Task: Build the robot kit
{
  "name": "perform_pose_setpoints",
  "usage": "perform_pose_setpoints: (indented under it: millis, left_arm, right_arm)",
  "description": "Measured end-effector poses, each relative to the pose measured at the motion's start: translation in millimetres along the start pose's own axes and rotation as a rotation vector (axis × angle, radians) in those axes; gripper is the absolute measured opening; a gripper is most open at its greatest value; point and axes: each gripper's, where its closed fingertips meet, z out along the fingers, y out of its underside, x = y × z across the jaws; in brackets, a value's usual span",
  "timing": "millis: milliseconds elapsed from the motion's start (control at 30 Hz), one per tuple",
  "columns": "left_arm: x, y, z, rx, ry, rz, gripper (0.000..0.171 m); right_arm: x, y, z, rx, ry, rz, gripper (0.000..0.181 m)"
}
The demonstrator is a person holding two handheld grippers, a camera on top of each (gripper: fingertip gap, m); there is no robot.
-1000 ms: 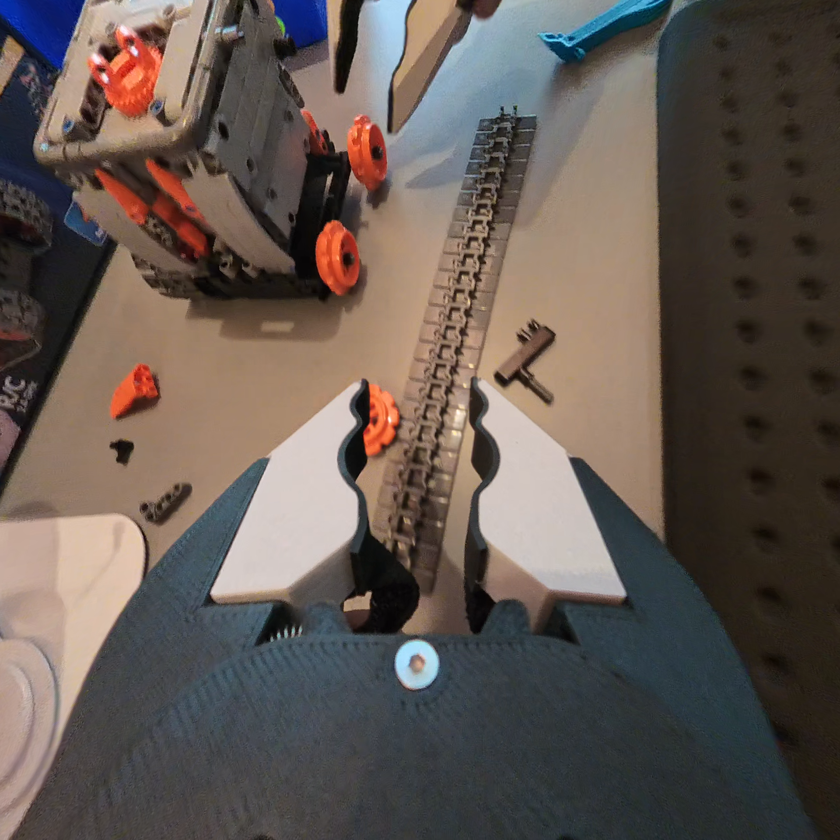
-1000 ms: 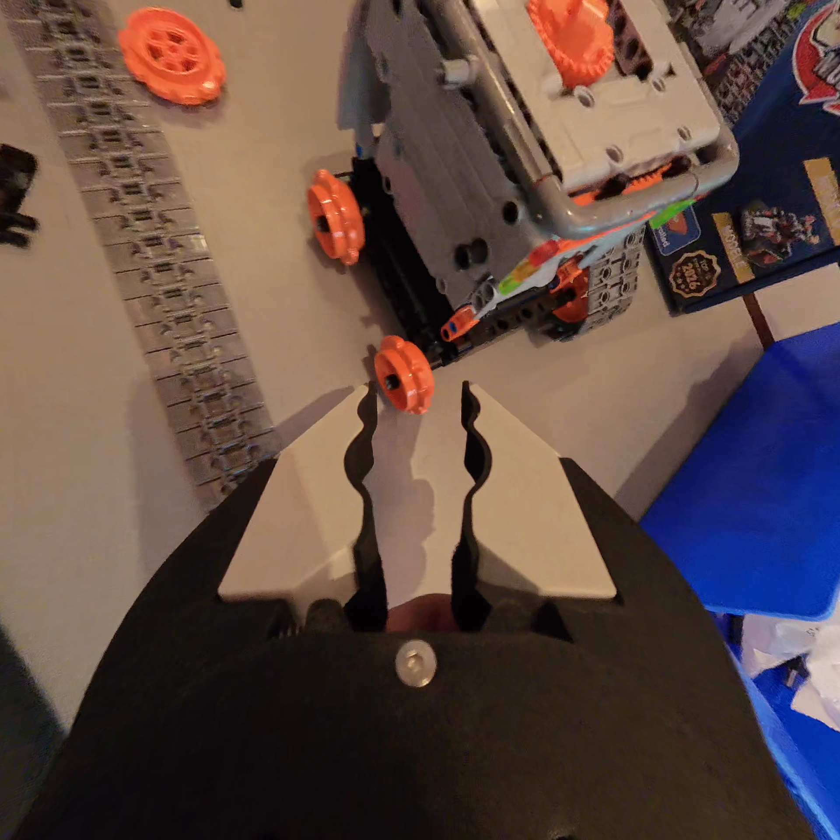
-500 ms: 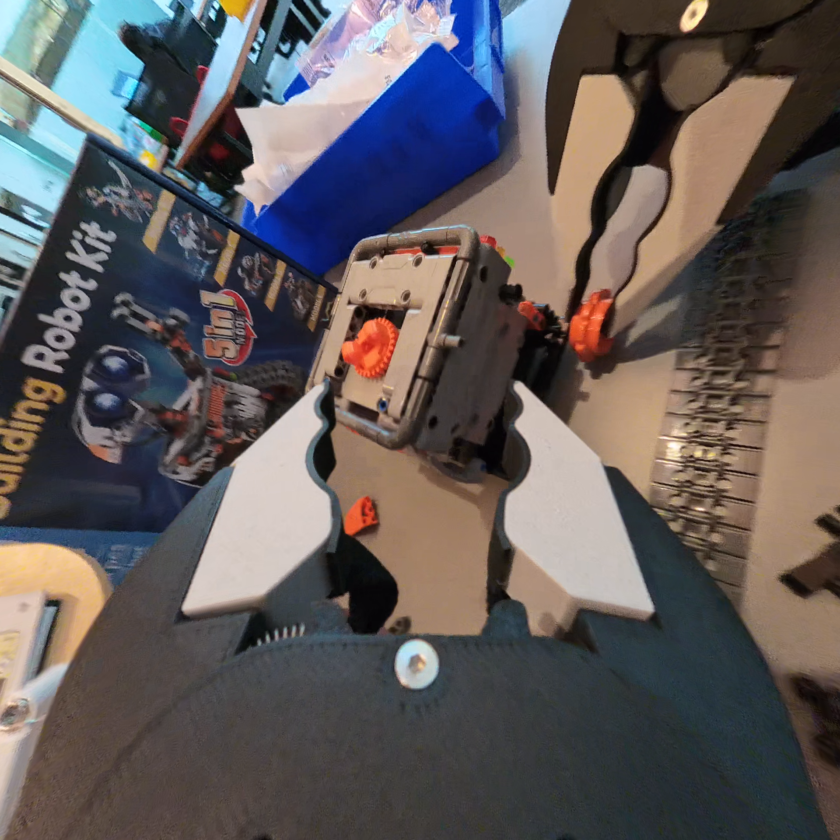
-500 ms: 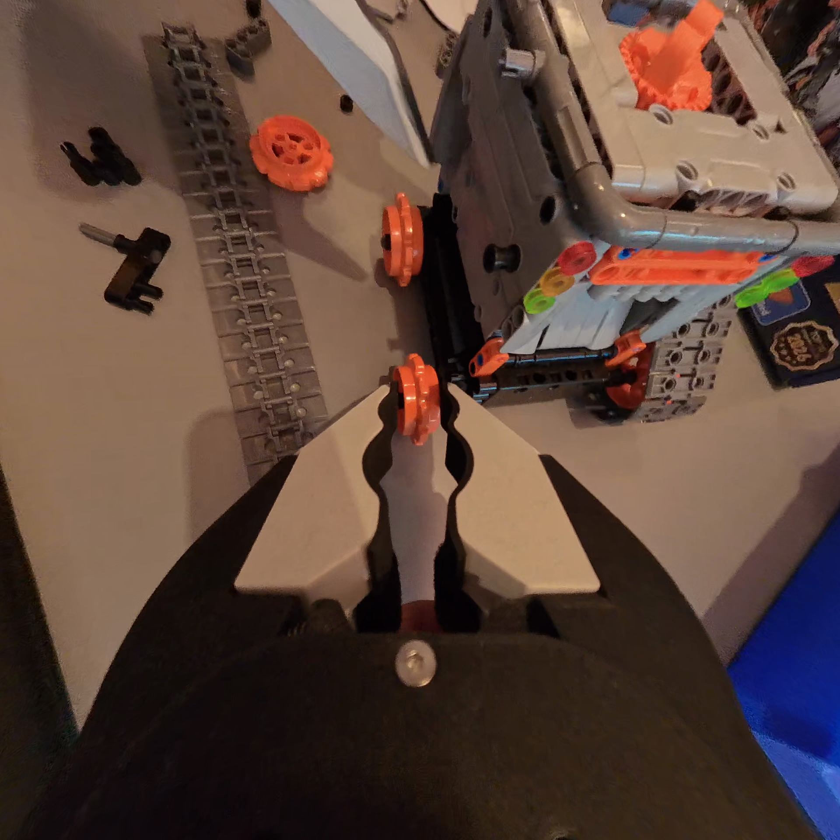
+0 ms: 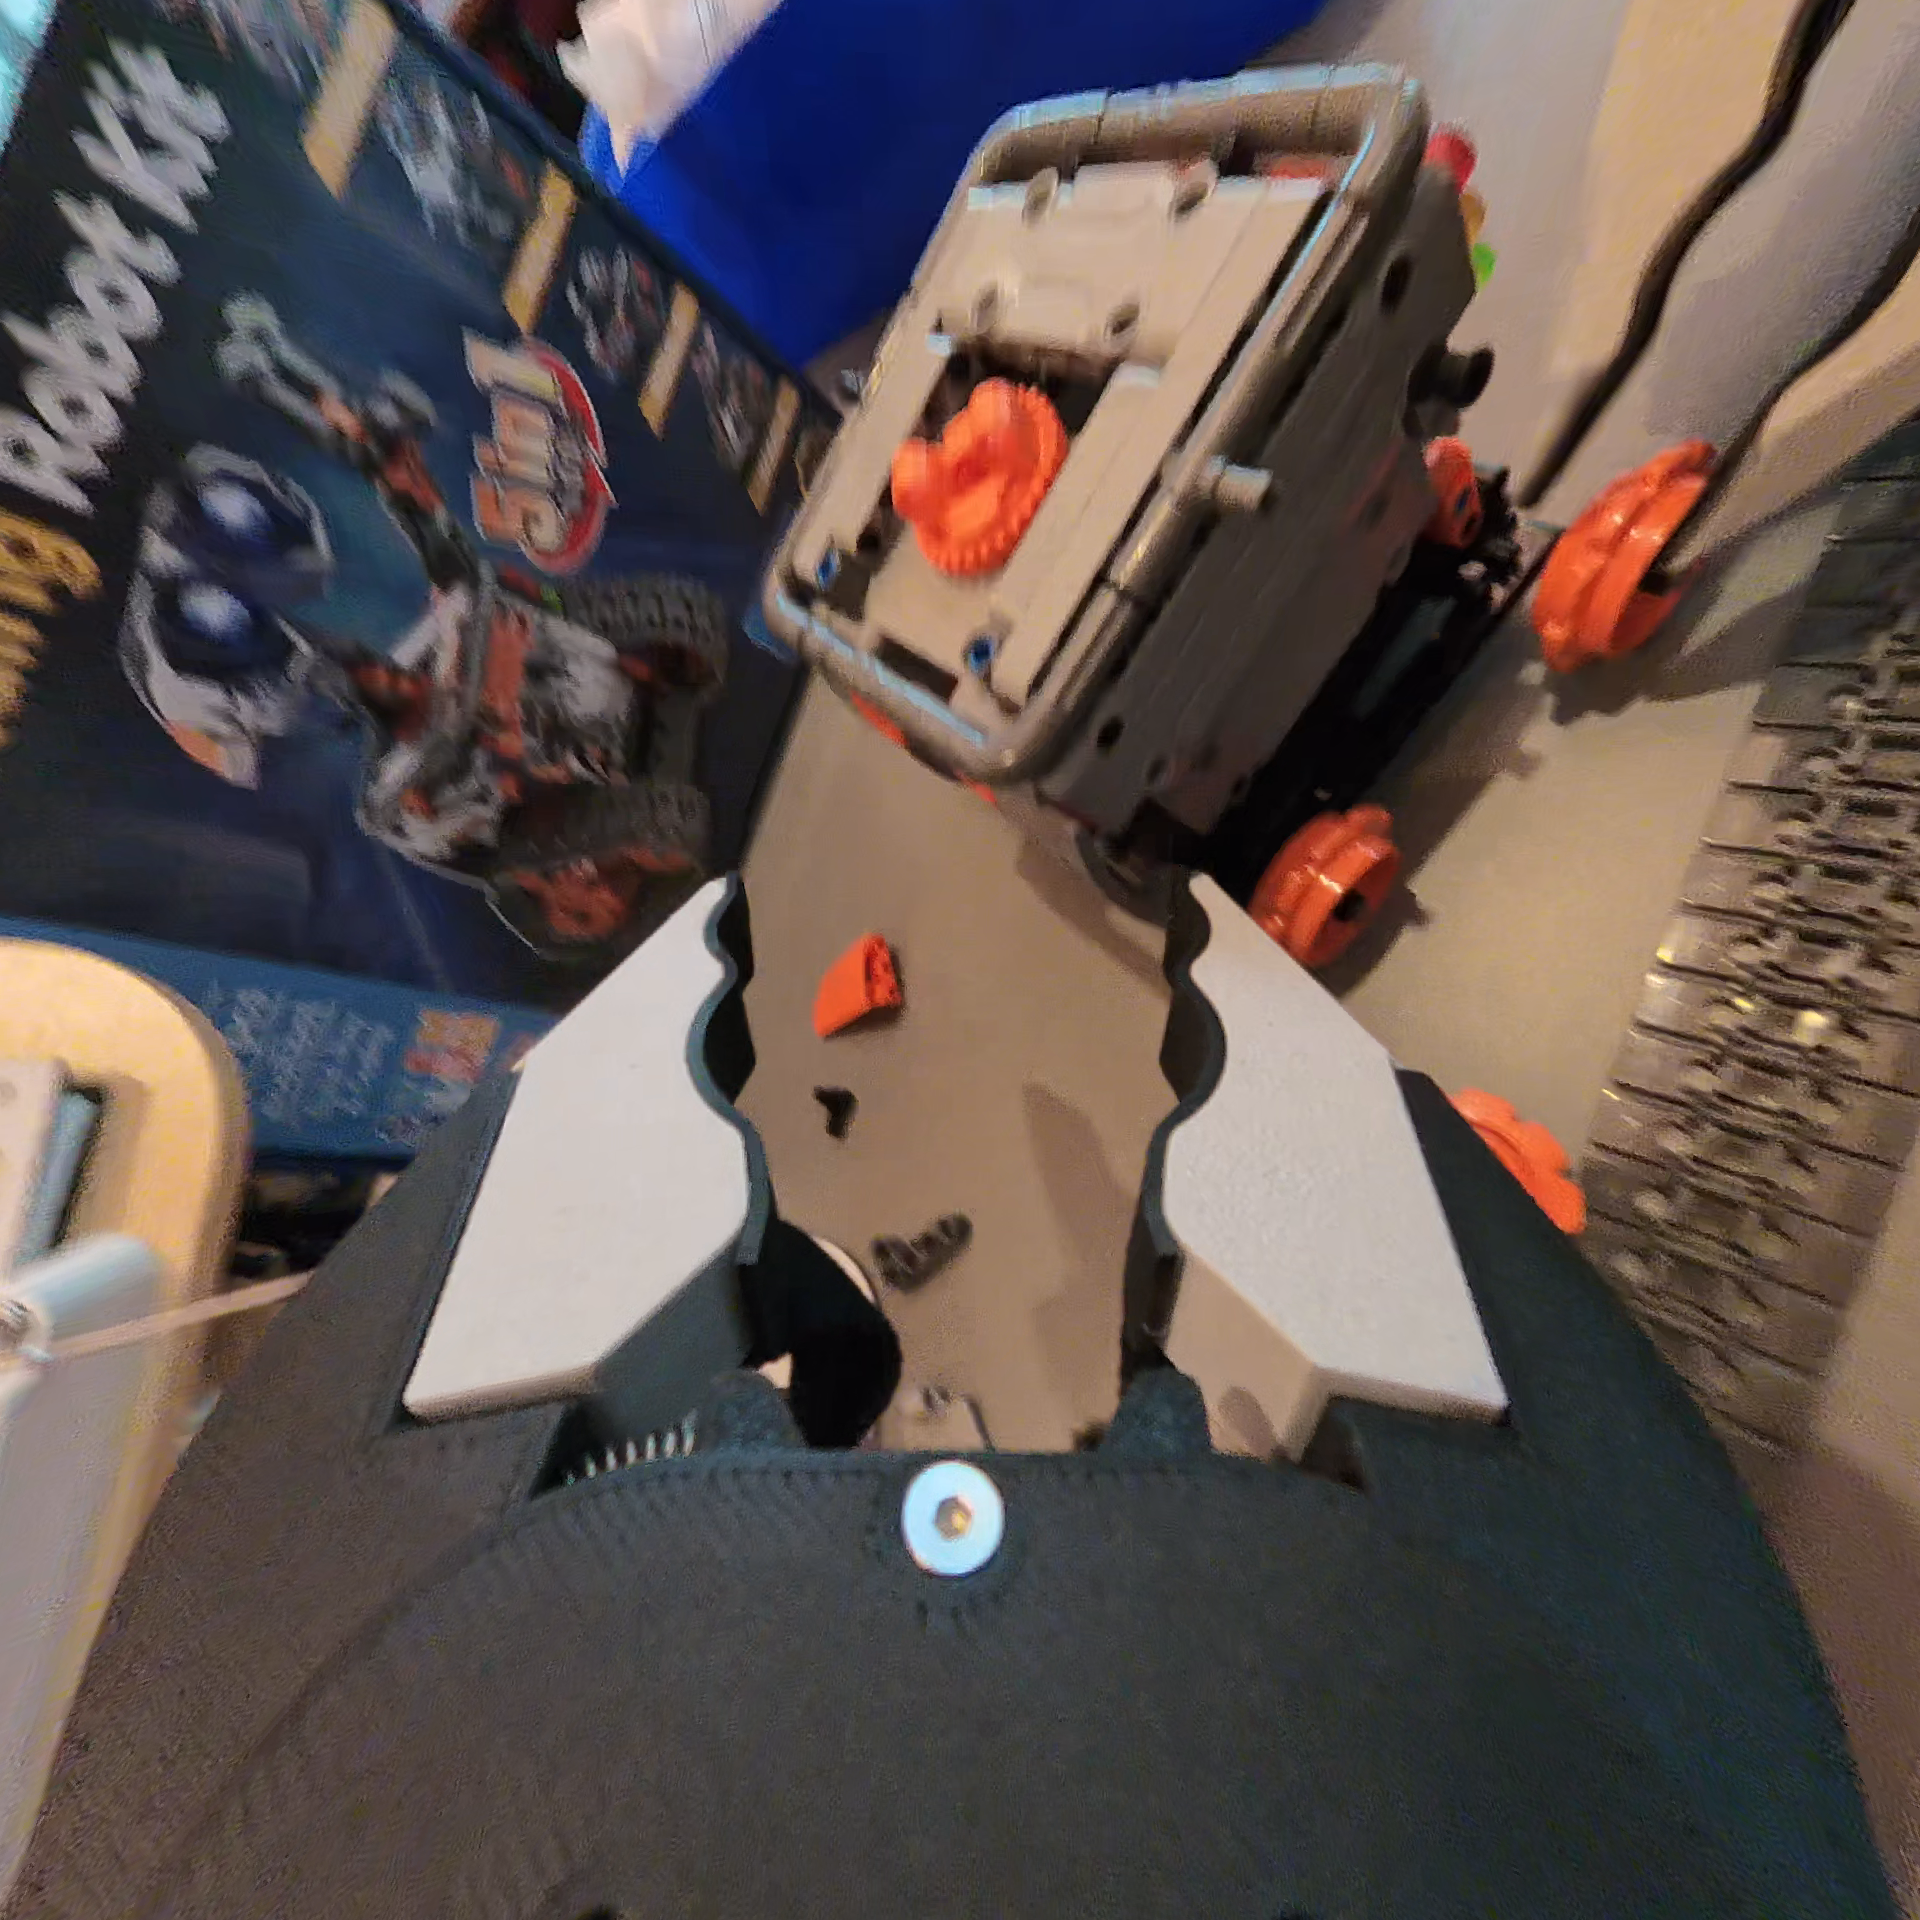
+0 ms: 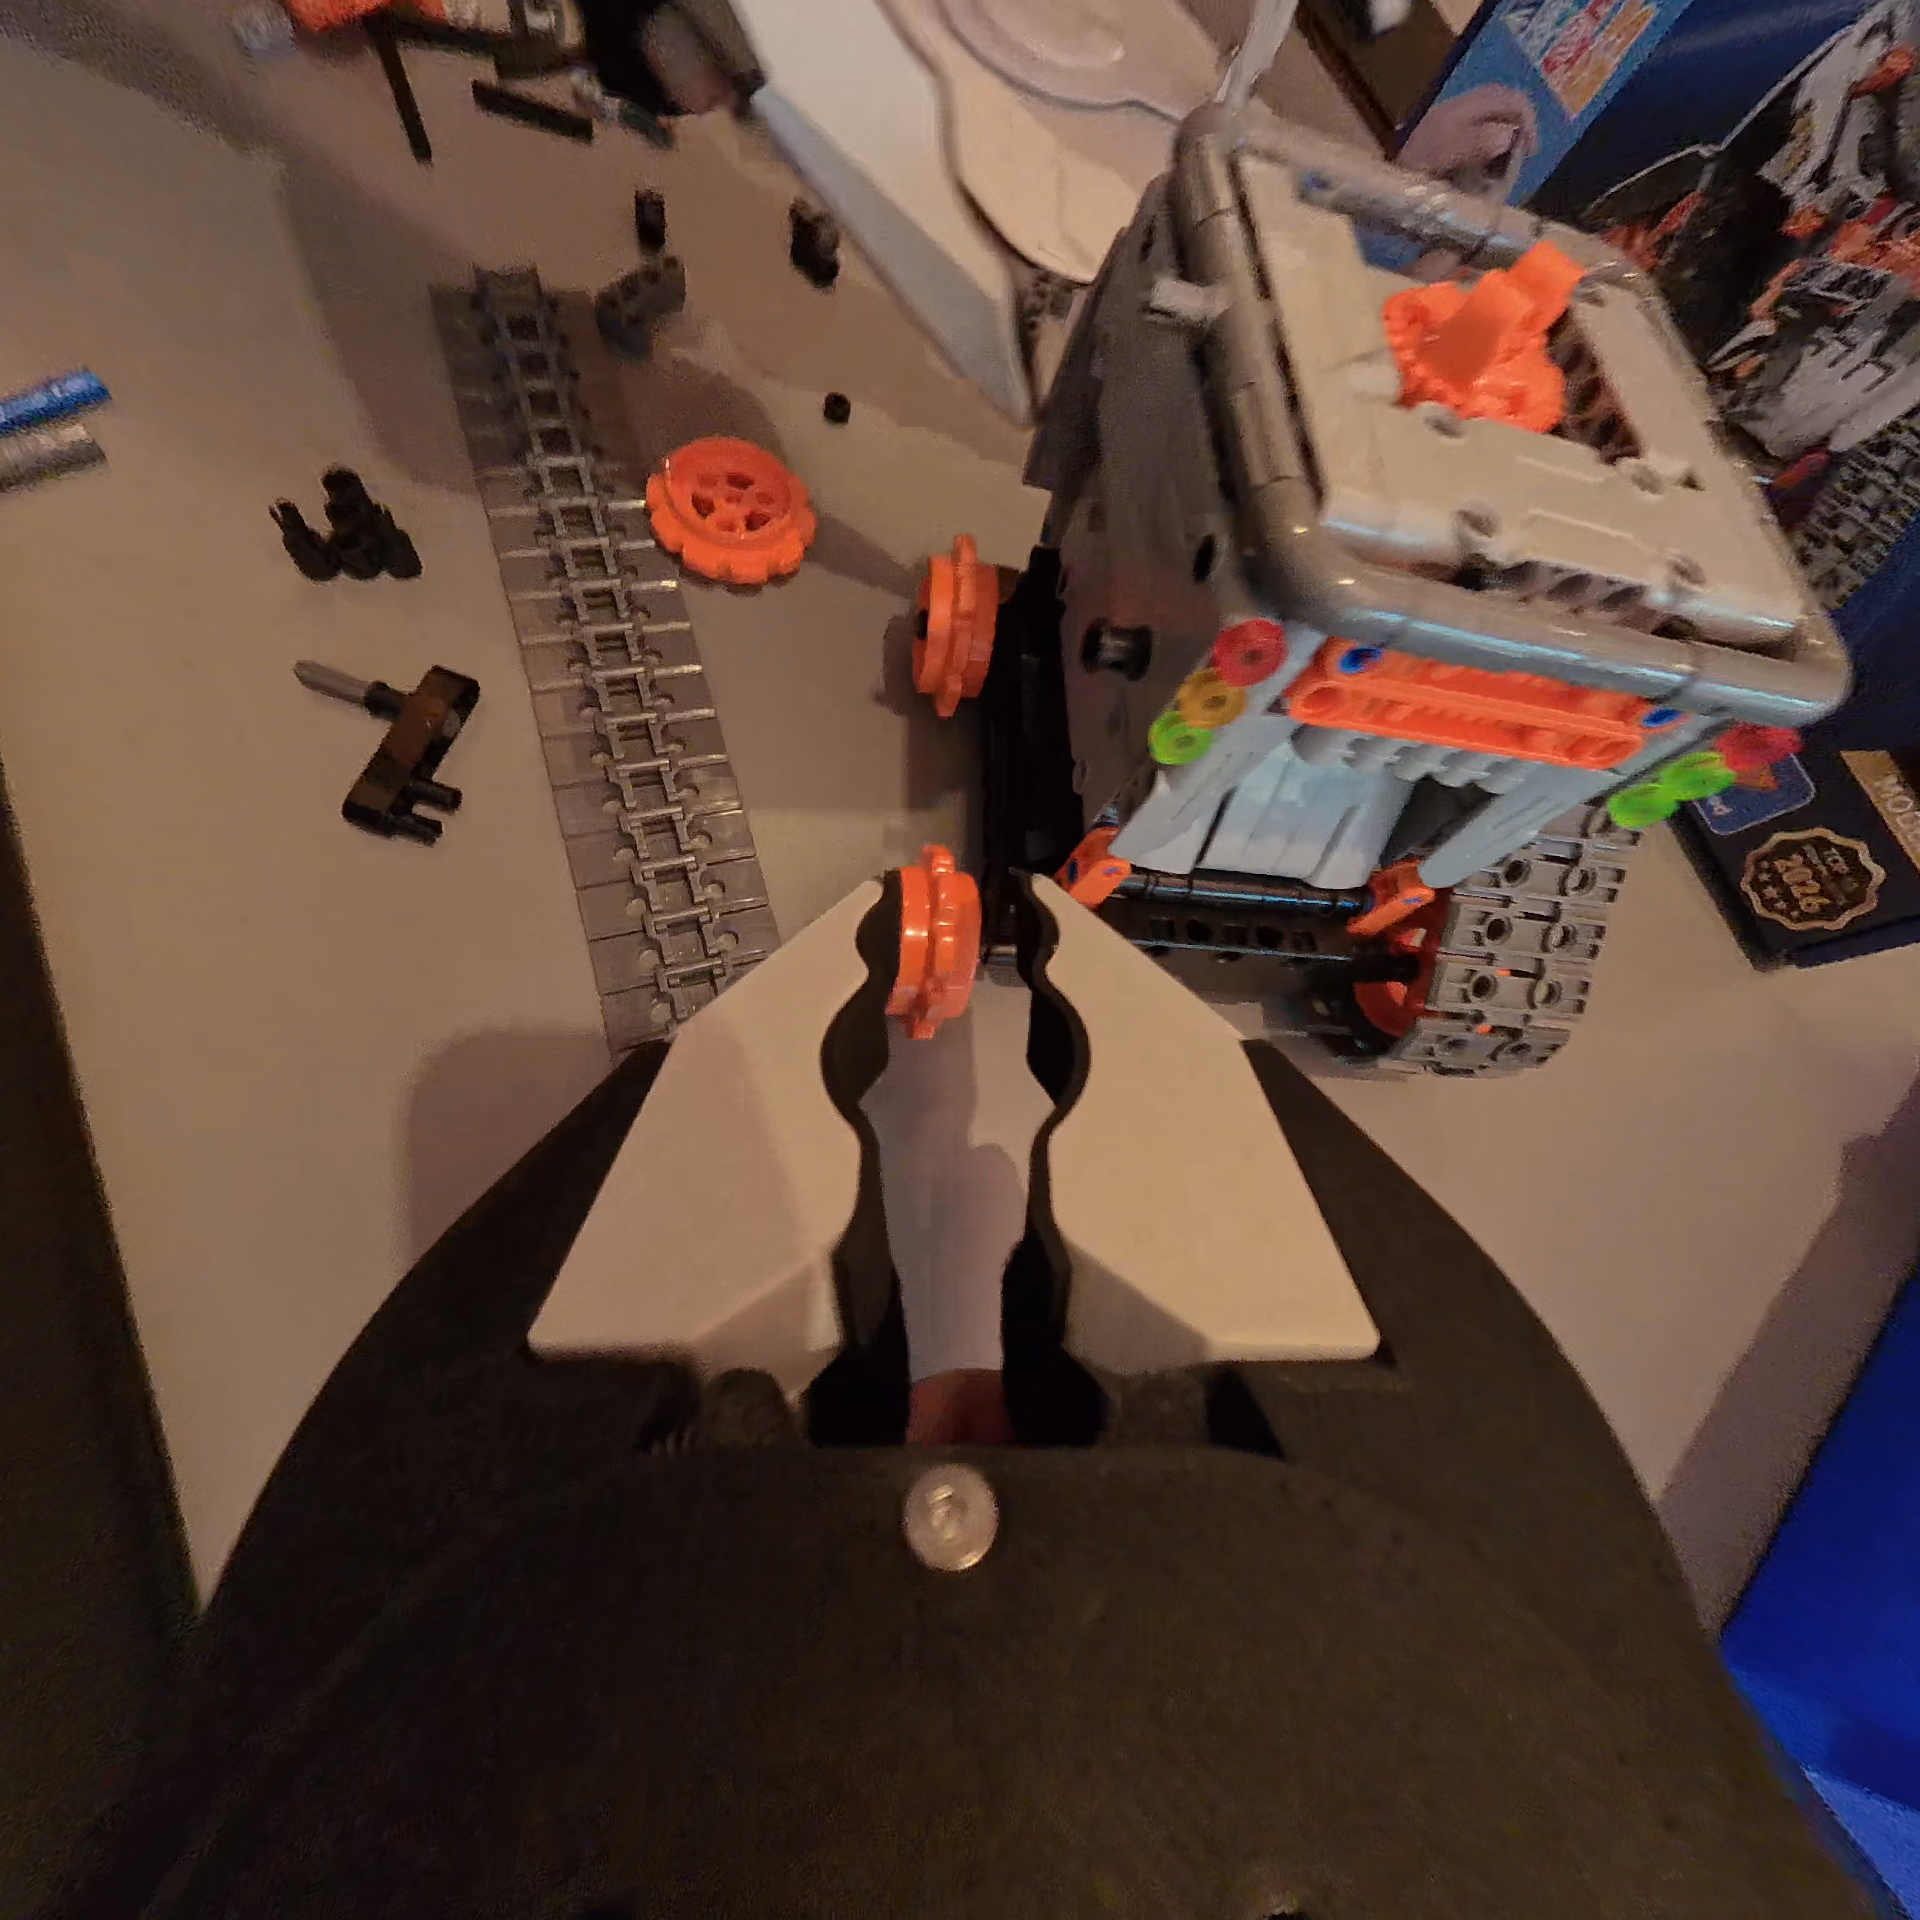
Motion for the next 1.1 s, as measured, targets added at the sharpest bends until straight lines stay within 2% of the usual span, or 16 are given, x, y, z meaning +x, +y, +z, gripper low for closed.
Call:
perform_pose_setpoints:
  millis: [100, 167, 367, 500, 633, 700, 800, 900, 1000, 1100]
  left_arm:
    - [19.0, 17.5, -9.9, -0.057, 0.096, -0.107, 0.069]
    - [38.6, 29.8, -11.1, -0.112, 0.163, -0.122, 0.061]
    - [82.9, 30.3, 6.1, -0.128, 0.341, -0.209, 0.064]
    - [83.1, 25.6, 21.6, -0.112, 0.289, -0.2, 0.057]
    - [79.7, 24.1, 25.7, -0.11, 0.276, -0.195, 0.035]
    - [80.2, 22.8, 25.9, -0.097, 0.285, -0.206, 0.033]
    - [79.9, 23.2, 25.7, -0.096, 0.278, -0.179, 0.032]
    - [80.2, 23.4, 25.2, -0.102, 0.272, -0.163, 0.032]
    - [80.2, 24.2, 24.9, -0.099, 0.273, -0.153, 0.032]
    - [81.0, 25.3, 23.5, -0.102, 0.278, -0.152, 0.031]
  right_arm:
    - [4.6, -2.5, -5.5, 0.026, 0.005, 0.022, 0.017]
    - [4.1, -4.8, -6.1, 0.034, 0.013, 0.008, 0.016]
    - [-4.4, -6.5, 4.8, 0.009, 0.045, -0.08, 0.023]
    - [-3.6, -2.8, 7.0, -0.004, 0.051, -0.095, 0.025]
    - [-1.2, -7.1, 6.7, 0.023, 0.053, -0.07, 0.023]
    - [-1.3, -5.0, 6.6, 0.01, 0.059, -0.096, 0.023]
    - [13.7, -8.4, -18.5, 0.03, 0.096, -0.053, 0.022]
    - [29.3, 0.6, -68.0, 0.002, 0.133, 0.036, 0.019]
    - [25.9, 28.4, -112.9, -0.111, 0.167, 0.089, 0.021]
    - [0.7, 74.4, -134.1, -0.295, 0.136, 0.136, 0.028]
